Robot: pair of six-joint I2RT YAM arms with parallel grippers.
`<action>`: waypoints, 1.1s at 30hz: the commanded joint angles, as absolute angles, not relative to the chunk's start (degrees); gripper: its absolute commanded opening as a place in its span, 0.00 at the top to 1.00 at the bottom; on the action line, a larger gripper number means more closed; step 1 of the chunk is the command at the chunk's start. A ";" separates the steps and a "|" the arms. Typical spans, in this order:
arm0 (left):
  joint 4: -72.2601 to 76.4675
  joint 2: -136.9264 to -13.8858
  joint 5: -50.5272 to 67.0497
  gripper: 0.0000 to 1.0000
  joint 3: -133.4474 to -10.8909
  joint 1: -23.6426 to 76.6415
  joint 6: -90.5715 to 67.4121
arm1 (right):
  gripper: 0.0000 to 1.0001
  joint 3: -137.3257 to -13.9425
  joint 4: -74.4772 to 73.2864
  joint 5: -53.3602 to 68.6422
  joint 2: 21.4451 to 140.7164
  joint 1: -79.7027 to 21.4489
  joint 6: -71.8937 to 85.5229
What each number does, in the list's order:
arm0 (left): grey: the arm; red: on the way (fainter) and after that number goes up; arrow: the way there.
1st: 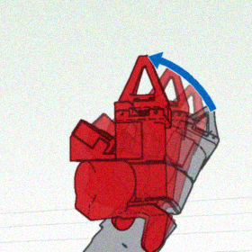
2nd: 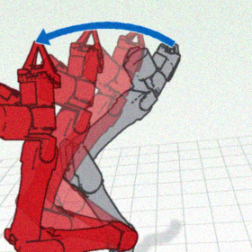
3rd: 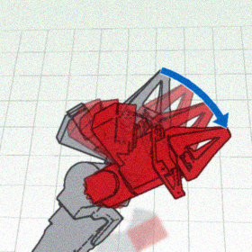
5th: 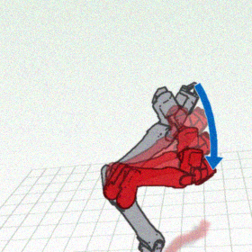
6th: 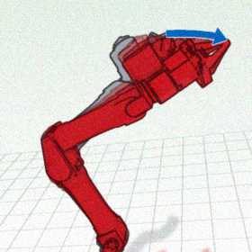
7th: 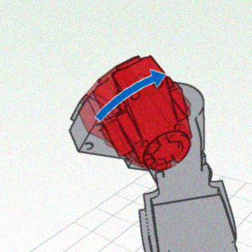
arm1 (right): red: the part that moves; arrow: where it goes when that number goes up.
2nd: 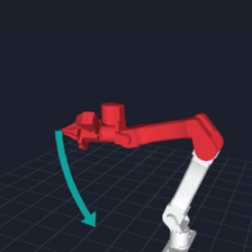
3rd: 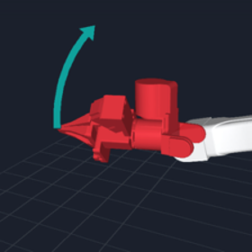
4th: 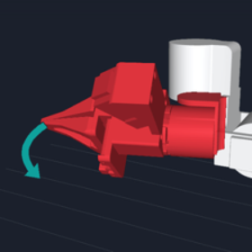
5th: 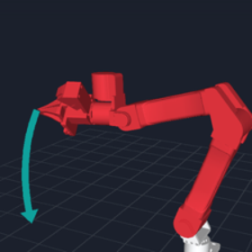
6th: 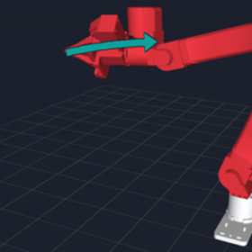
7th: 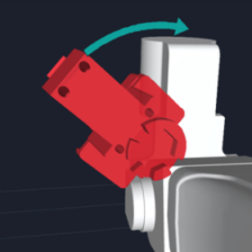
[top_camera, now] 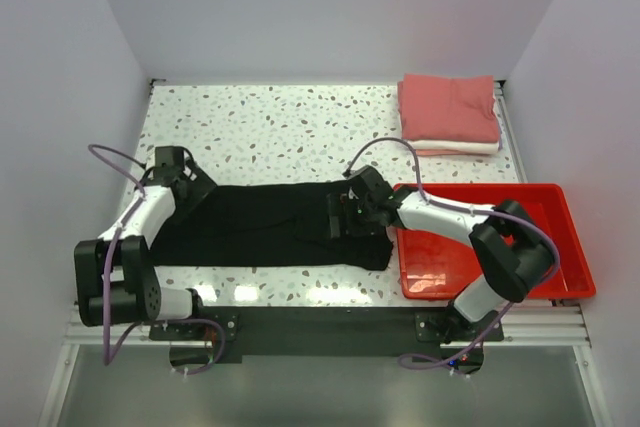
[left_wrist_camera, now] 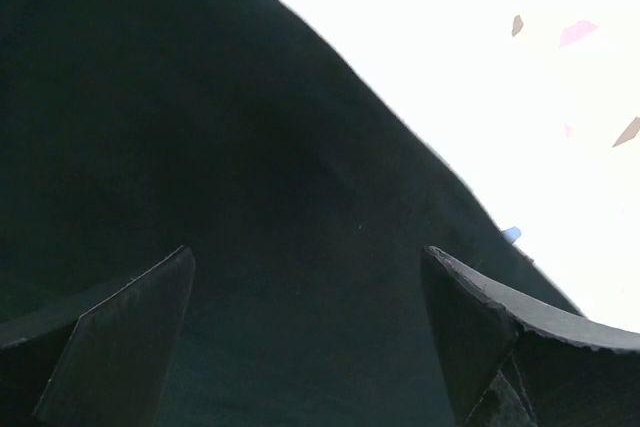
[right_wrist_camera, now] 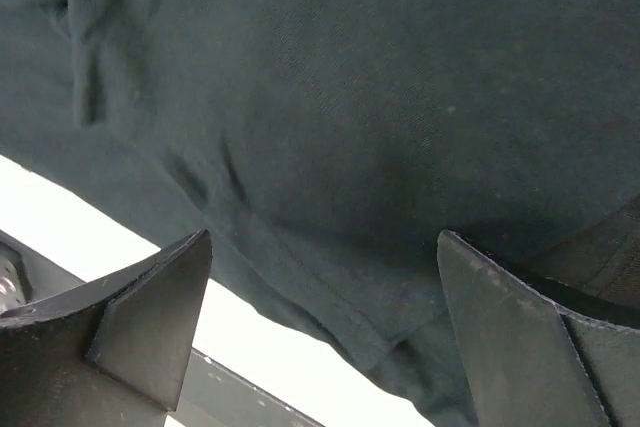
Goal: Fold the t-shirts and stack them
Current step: Fold the tshirt
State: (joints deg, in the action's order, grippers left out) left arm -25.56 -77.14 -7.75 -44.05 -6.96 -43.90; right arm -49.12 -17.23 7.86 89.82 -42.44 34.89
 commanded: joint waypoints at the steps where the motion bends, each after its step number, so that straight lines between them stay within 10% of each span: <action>1: -25.05 -79.44 -8.26 0.00 -42.28 -4.58 -44.12 | 0.01 -50.61 -15.64 9.06 92.01 -39.99 35.43; 33: -22.50 -83.75 -8.52 0.00 -35.85 25.56 -57.12 | 0.01 -120.37 -36.47 13.01 147.81 -25.84 22.94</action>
State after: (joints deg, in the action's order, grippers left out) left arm -22.50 -79.24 -17.80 -37.19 21.19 -49.19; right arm -116.81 -27.38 13.13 138.89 -25.82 25.30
